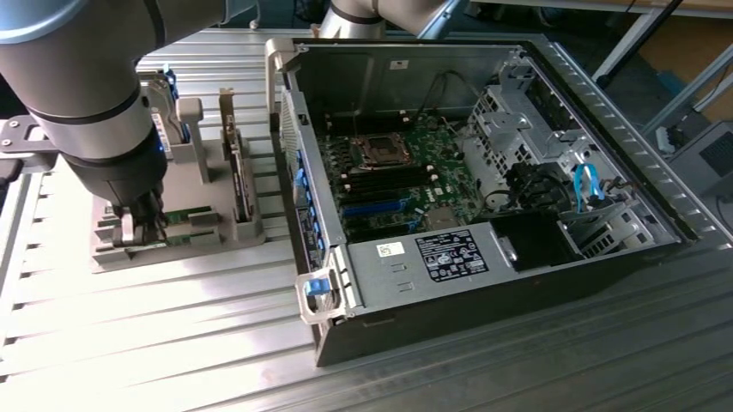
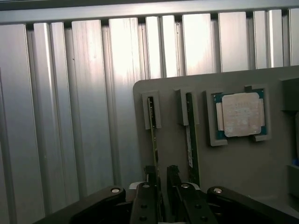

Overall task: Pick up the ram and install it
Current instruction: 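Pick up the ram and move it above insertion slot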

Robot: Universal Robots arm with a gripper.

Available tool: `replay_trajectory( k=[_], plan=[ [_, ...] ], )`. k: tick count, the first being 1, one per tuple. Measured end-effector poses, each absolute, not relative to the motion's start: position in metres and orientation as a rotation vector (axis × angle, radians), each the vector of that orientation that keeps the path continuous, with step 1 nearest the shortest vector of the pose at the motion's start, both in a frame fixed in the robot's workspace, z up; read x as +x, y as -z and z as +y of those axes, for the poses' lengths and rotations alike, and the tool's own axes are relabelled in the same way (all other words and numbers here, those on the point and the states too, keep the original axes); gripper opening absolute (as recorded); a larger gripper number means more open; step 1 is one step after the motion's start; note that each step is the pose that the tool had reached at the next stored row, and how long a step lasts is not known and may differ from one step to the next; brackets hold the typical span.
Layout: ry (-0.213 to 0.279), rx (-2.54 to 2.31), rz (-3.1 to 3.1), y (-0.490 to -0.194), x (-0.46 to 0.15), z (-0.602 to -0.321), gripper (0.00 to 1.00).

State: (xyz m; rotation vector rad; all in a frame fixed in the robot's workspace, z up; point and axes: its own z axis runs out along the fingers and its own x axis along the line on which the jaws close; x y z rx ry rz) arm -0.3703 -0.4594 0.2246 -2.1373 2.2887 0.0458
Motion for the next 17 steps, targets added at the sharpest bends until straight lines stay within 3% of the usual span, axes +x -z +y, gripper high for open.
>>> replay_trajectory(
  k=[17],
  plan=[
    [-0.044, -2.136, 2.287, -0.2162, -0.3700, -0.4594, 0.24]
  ],
)
